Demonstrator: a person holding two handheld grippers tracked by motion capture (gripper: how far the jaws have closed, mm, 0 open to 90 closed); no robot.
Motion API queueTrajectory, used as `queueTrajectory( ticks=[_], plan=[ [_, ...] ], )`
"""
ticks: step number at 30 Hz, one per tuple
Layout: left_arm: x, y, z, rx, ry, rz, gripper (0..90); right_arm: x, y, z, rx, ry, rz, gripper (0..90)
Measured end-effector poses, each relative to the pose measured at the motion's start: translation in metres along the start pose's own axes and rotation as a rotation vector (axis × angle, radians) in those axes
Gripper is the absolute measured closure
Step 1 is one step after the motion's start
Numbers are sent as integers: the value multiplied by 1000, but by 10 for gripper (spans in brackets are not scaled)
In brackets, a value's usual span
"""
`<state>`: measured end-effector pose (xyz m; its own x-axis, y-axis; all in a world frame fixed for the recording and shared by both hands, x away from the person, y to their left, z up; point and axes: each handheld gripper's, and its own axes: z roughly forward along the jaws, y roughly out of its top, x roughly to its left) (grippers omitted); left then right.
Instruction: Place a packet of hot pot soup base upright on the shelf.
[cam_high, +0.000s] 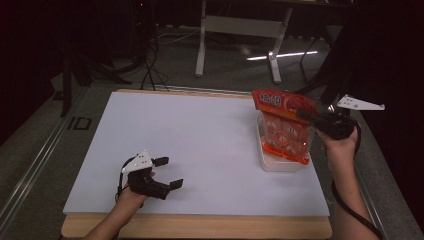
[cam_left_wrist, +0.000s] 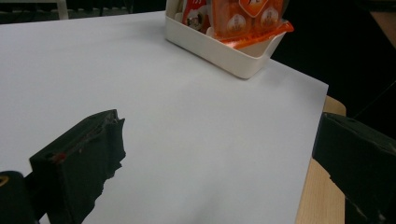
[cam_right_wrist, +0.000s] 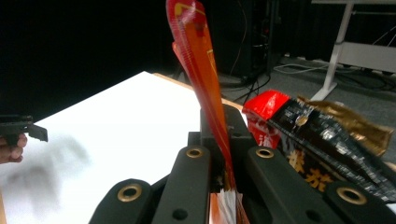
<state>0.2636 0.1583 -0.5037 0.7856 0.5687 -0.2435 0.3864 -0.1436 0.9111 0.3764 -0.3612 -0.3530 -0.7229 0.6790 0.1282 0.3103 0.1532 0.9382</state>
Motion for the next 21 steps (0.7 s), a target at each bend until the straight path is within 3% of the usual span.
queueTrajectory(
  ticks=[6, 12, 21],
  plan=[
    [1, -1, 1, -1, -2, -8, 14, -4, -14, 7, 18, -20, 21, 900],
    [2, -1, 1, 0, -1, -11, 15, -18, -33, 3, 0, -32, 84, 900],
    [2, -2, 1, 6, -4, -13, 14, -27, -52, -5, 4, -74, 90, 898]
  ],
)
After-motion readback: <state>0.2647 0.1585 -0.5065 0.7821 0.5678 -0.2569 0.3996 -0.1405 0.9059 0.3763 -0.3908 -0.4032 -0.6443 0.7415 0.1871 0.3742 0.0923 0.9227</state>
